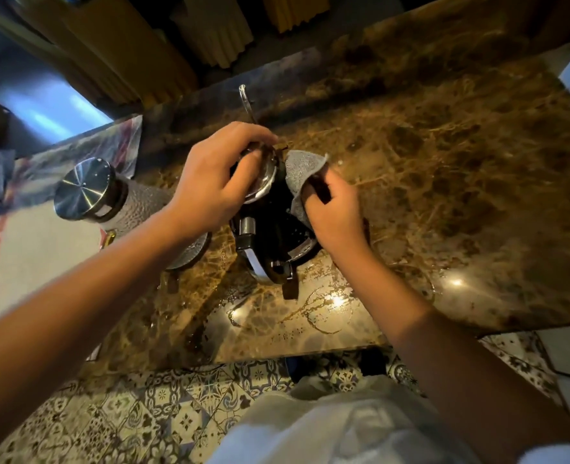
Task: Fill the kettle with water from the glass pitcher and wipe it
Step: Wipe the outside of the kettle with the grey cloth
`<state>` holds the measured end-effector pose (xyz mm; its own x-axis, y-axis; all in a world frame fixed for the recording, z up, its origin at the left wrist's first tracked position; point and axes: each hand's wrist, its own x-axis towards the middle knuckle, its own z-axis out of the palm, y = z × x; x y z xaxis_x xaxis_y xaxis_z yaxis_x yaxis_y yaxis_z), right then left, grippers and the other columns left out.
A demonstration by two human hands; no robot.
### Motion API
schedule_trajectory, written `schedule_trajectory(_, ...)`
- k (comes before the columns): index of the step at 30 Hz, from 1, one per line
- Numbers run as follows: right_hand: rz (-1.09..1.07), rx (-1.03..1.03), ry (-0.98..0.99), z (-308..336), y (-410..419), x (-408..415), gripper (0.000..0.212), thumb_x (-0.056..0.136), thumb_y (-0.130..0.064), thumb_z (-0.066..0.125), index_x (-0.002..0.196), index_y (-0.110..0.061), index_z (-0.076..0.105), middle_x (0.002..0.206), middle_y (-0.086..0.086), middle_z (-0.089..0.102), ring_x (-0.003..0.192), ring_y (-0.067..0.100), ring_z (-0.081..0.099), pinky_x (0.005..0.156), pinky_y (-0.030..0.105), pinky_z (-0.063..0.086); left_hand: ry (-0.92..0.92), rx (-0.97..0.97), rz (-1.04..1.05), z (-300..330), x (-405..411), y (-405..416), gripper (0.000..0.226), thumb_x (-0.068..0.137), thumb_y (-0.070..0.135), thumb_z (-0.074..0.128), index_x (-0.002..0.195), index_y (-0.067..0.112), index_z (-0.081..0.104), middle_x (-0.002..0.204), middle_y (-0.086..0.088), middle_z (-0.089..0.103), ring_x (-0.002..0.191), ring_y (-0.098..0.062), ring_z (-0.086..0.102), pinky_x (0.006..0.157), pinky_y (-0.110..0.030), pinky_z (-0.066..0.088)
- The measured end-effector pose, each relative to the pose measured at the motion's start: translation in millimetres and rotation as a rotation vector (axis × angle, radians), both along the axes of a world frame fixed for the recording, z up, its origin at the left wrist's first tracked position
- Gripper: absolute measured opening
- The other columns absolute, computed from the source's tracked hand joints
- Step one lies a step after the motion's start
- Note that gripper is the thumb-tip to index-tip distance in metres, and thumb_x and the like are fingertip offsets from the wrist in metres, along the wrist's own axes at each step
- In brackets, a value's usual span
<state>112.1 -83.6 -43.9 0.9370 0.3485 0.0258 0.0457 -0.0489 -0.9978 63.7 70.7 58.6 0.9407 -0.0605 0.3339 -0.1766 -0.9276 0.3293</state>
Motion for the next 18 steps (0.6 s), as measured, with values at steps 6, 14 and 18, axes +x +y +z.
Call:
schedule_trajectory(6, 0.043, -0.007, 0.069, 8, 14, 0, 0.037, 0.095, -0.028, 0.037, 0.107, -0.011, 0.068, 0.098, 0.003, 0.068, 0.092, 0.016, 0.063, 0.085, 0.032, 0.047, -0.007, -0.056, 0.043, -1, -2, -4, 0.029, 0.102, 0.007, 0.046, 0.121, 0.002, 0.068, 0.115, -0.008, 0.072, 0.107, -0.019, 0.067, 0.092, -0.034, 0.053)
schedule_trajectory(14, -0.115, 0.196, -0.078, 42, 37, 12, 0.039, 0.096, 0.002, 0.049, 0.127, -0.010, 0.068, 0.125, 0.000, 0.071, 0.118, 0.007, 0.064, 0.100, 0.022, 0.053, -0.080, -0.097, 0.079, -6, -1, -4, 0.028, 0.103, 0.007, 0.047, 0.118, 0.001, 0.069, 0.110, -0.008, 0.073, 0.099, -0.014, 0.067, 0.085, -0.023, 0.050)
schedule_trajectory(18, 0.005, 0.021, -0.086, 21, 35, 11, 0.042, 0.106, -0.018, 0.035, 0.133, -0.017, 0.068, 0.128, 0.000, 0.072, 0.123, 0.014, 0.064, 0.107, 0.041, 0.050, -0.111, -0.115, 0.092, -7, -2, -6, 0.026, 0.102, 0.002, 0.047, 0.115, 0.000, 0.069, 0.109, -0.007, 0.072, 0.099, -0.014, 0.066, 0.088, -0.021, 0.049)
